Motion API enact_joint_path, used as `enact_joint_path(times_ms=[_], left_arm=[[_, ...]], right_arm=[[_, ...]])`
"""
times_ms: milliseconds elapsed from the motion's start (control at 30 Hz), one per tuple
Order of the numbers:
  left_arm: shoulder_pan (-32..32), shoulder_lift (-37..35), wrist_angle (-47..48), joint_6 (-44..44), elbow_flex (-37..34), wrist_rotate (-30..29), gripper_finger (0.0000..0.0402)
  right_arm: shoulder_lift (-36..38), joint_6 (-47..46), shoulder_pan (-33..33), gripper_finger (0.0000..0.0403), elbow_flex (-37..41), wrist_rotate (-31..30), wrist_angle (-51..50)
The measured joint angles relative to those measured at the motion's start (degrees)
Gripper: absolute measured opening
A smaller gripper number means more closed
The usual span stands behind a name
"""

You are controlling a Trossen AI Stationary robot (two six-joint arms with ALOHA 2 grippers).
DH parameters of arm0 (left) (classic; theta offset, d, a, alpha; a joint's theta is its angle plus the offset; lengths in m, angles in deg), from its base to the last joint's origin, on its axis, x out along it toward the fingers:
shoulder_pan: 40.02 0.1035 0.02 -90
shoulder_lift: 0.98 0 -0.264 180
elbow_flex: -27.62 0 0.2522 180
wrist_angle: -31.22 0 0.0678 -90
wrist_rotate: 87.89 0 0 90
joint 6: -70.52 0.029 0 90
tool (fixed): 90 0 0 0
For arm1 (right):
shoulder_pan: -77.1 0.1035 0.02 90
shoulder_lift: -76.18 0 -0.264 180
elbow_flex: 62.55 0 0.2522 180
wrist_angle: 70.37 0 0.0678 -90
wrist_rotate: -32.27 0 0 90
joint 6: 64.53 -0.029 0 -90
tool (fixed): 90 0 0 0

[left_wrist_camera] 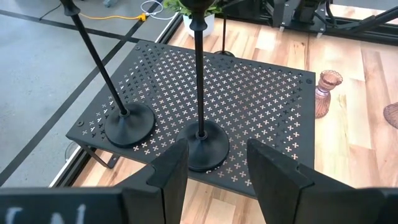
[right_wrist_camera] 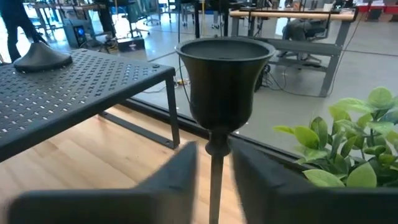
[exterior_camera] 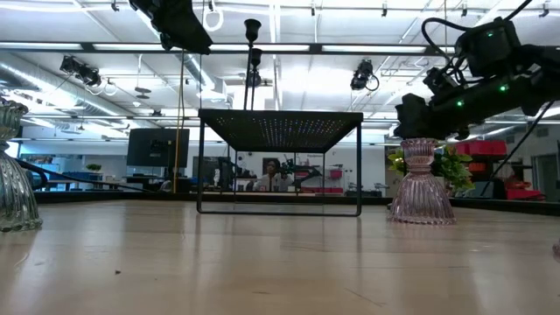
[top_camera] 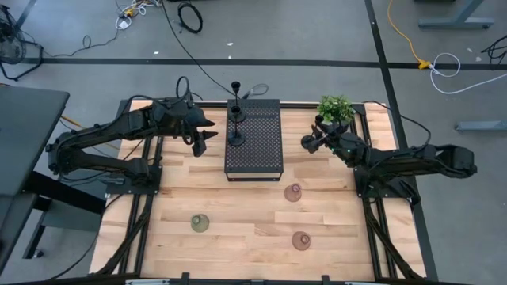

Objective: Pick & Place candle stick holders
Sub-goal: Put the black candle holder on the shelf

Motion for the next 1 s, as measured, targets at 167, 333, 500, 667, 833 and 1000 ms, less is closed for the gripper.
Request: enact_joint_path(times_ms=[167, 333, 500, 667, 833, 1000], left_arm=[[0.00, 0.00, 0.00, -0.01, 0.00, 0.00, 0.0165], [-0.02, 0.02, 0.00, -0.02, 0.00, 0.04, 0.0165], [-0.02, 0.02, 0.00, -0.04, 0.00, 2.27, 0.0165], [-0.04, 0.01, 0.00, 0.00, 0.00, 3.75, 0.0165], [-0.04, 0.02, -0.02, 0.02, 0.00, 3.87, 0.0165], [-0.04, 0.02, -0.11, 0.02, 0.00, 6.31, 0.0165]], right_arm=[[0.03, -1.43, 0.00, 0.0017, 0.00, 0.77, 1.55], [1.33, -2.03, 1.12, 0.0007, -0.31, 1.64, 1.26], [4.42, -1.65, 4.40, 0.0004, -6.98, 2.82, -9.70], [5.46, -1.31, 10.15, 0.0002, -22.42, -0.08, -36.16], [5.51, 0.36, 17.12, 0.0001, -35.92, -1.49, -46.71], [4.65, 0.43, 24.43, 0.0001, -45.57, -1.66, -50.17]])
